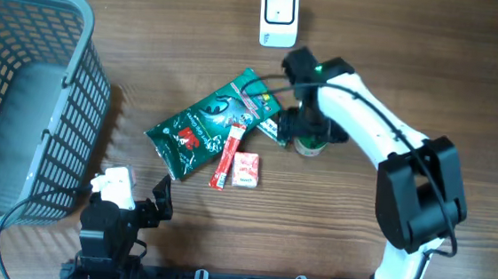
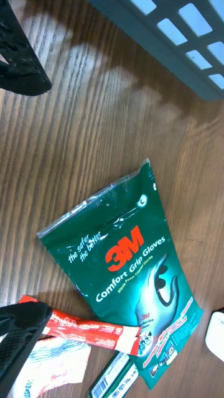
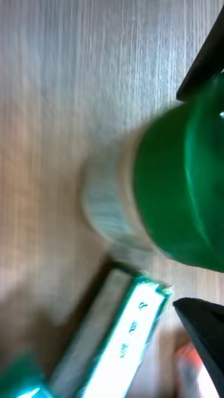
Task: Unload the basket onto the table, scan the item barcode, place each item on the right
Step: 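Lift the green-lidded jar with the right gripper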
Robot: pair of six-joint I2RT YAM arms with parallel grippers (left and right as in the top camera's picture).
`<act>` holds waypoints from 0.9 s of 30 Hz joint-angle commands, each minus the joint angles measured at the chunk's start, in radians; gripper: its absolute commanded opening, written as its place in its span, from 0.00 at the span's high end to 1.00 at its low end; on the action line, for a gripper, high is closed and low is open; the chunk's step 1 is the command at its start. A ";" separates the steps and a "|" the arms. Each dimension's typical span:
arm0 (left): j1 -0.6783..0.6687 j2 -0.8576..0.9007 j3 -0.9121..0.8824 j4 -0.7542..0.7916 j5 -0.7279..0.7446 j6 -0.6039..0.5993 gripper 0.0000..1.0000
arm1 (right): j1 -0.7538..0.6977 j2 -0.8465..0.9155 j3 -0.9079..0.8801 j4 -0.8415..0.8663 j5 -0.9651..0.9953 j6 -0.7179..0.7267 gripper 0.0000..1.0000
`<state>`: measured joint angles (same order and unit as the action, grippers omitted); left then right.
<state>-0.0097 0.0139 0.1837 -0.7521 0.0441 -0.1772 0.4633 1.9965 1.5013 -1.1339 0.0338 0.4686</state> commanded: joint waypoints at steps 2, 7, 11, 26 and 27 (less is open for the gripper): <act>0.005 -0.007 -0.002 0.003 0.011 0.013 0.00 | -0.090 0.009 0.026 -0.007 -0.101 0.330 0.00; 0.005 -0.007 -0.002 0.003 0.011 0.013 0.00 | -0.111 0.009 -0.042 0.039 -0.147 0.402 0.01; 0.005 -0.007 -0.002 0.003 0.011 0.013 0.00 | -0.111 0.009 -0.060 0.049 -0.137 0.393 0.00; 0.005 -0.007 -0.002 0.003 0.011 0.013 0.00 | -0.111 0.008 -0.069 0.084 -0.110 0.185 0.38; 0.005 -0.007 -0.002 0.003 0.011 0.013 0.00 | -0.111 0.008 -0.023 0.033 -0.111 0.187 0.40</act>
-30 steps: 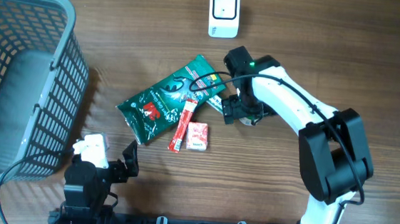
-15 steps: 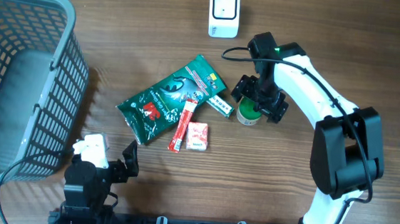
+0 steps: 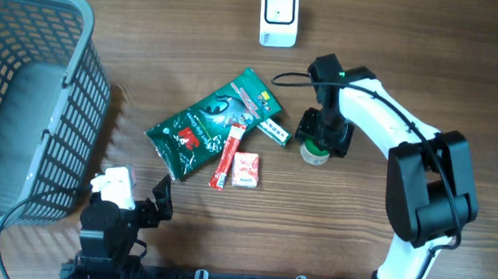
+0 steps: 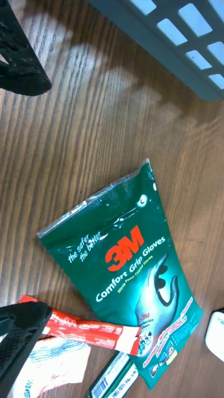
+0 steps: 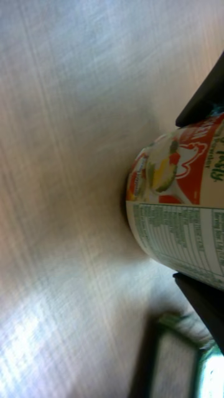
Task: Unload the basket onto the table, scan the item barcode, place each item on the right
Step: 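Lift the green-lidded jar with the right gripper, then present the jar to the scanner, then carry it to the right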
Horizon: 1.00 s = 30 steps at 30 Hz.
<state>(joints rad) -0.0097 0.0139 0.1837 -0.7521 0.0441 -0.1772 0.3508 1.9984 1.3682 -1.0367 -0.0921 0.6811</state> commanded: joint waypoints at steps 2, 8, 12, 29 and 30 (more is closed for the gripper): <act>0.005 -0.007 -0.002 0.003 0.011 0.013 0.00 | 0.002 0.006 0.211 -0.160 -0.080 -0.016 0.40; 0.005 -0.007 -0.002 0.003 0.011 0.013 0.00 | 0.002 0.006 0.261 -0.242 -0.444 0.090 0.46; 0.005 -0.007 -0.002 0.003 0.011 0.013 0.00 | 0.008 0.006 0.261 -0.337 -0.508 0.105 0.46; 0.005 -0.007 -0.002 0.003 0.011 0.013 0.00 | 0.058 -0.105 0.307 0.438 -0.040 -0.106 0.52; 0.005 -0.007 -0.002 0.003 0.011 0.013 0.00 | 0.058 -0.097 0.305 0.521 0.026 -0.127 0.53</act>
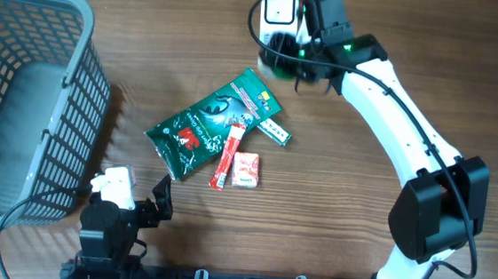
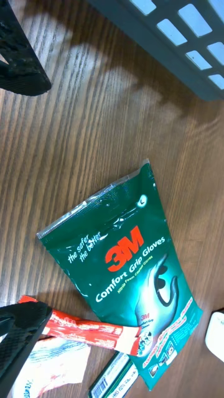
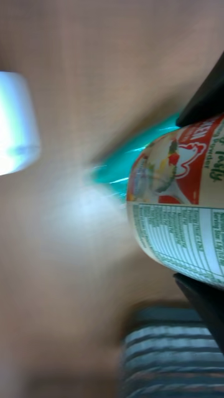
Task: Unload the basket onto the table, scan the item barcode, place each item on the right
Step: 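Present the jar to the scanner, then carry it to the right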
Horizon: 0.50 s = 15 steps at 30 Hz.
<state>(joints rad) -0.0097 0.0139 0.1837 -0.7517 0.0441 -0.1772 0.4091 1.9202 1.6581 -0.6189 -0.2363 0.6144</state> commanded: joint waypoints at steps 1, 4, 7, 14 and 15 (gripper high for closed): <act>0.005 -0.007 -0.002 0.002 0.011 0.013 0.00 | -0.001 -0.006 0.015 0.164 0.231 -0.069 0.53; 0.005 -0.007 -0.002 0.003 0.011 0.013 0.00 | -0.001 0.056 0.015 0.328 0.360 -0.125 0.52; 0.005 -0.007 -0.002 0.003 0.011 0.013 0.00 | -0.001 0.160 0.015 0.604 0.360 -0.204 0.51; 0.005 -0.007 -0.002 0.003 0.011 0.013 0.00 | -0.007 0.349 0.015 1.050 0.360 -0.303 0.52; 0.005 -0.007 -0.002 0.003 0.011 0.013 0.00 | -0.007 0.349 0.015 1.053 0.360 -0.300 0.53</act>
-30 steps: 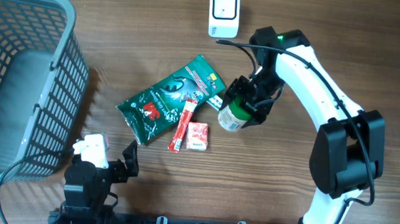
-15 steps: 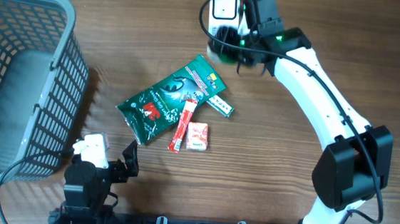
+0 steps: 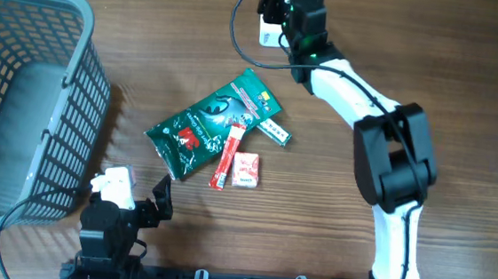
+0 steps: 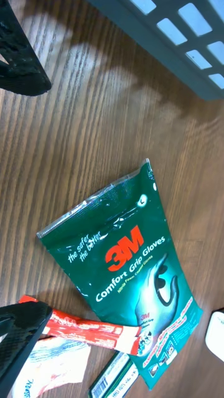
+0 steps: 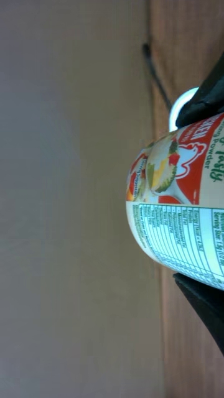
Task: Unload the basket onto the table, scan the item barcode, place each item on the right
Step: 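Present the jar to the scanner, then carry it to the right, then reach the right gripper to the small red box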
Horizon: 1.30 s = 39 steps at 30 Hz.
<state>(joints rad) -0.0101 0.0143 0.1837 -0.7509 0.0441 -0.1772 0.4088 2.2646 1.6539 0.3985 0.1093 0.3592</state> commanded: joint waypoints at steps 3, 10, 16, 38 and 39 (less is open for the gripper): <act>0.006 -0.008 -0.002 0.002 0.011 0.013 0.00 | -0.008 0.004 0.019 0.019 0.015 -0.045 0.53; 0.006 -0.008 -0.002 0.002 0.011 0.013 0.00 | -0.084 -0.143 0.020 -0.135 0.026 -0.095 0.56; 0.006 -0.008 -0.002 0.002 0.011 0.013 0.00 | -0.359 -0.263 0.020 -0.612 0.153 -0.098 0.55; 0.006 -0.008 -0.002 0.002 0.011 0.013 0.00 | -1.119 -0.268 0.418 -1.226 -0.347 -0.148 0.00; 0.006 -0.008 -0.002 0.002 0.011 0.013 0.00 | -1.088 -0.312 0.426 -1.230 -0.444 -0.102 0.00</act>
<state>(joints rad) -0.0101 0.0139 0.1837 -0.7517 0.0441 -0.1772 -0.7406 2.0853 2.0132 -0.8265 -0.0811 0.1360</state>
